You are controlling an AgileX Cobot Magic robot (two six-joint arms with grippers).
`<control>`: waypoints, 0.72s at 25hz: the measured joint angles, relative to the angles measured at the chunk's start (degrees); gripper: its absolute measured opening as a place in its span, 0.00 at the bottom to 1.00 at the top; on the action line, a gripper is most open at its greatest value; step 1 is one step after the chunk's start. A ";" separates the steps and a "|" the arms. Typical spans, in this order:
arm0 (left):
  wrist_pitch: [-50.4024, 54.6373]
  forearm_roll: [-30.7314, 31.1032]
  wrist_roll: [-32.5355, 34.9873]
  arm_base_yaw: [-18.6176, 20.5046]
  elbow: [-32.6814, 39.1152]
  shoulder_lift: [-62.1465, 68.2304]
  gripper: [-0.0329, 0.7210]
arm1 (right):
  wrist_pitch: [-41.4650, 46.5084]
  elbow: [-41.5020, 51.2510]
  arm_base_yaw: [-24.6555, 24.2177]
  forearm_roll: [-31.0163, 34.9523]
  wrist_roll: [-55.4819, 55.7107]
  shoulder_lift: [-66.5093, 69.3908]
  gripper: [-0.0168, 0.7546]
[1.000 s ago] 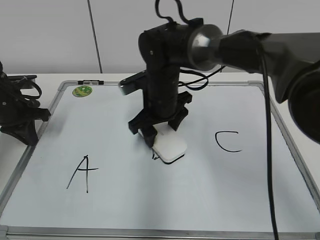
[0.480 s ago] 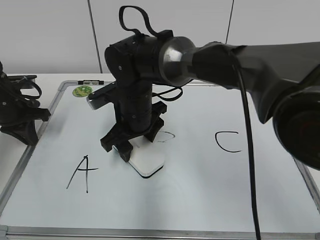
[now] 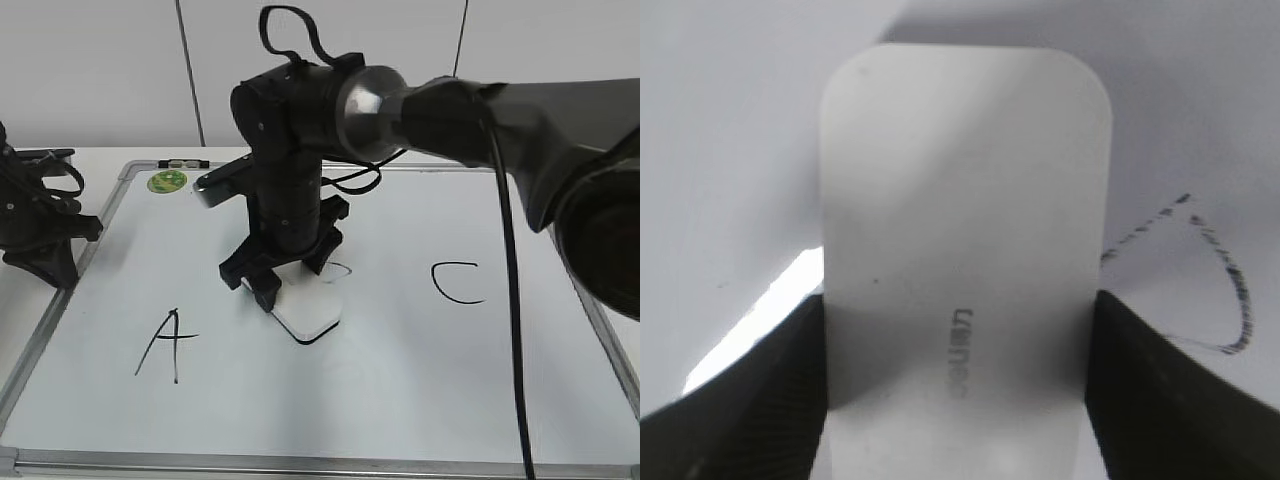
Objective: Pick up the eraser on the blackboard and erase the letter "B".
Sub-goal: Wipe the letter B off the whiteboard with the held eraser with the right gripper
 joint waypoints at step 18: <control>0.56 -0.09 0.00 0.00 -0.10 0.00 0.06 | 0.00 -0.33 -9.43 -2.56 0.16 0.00 0.73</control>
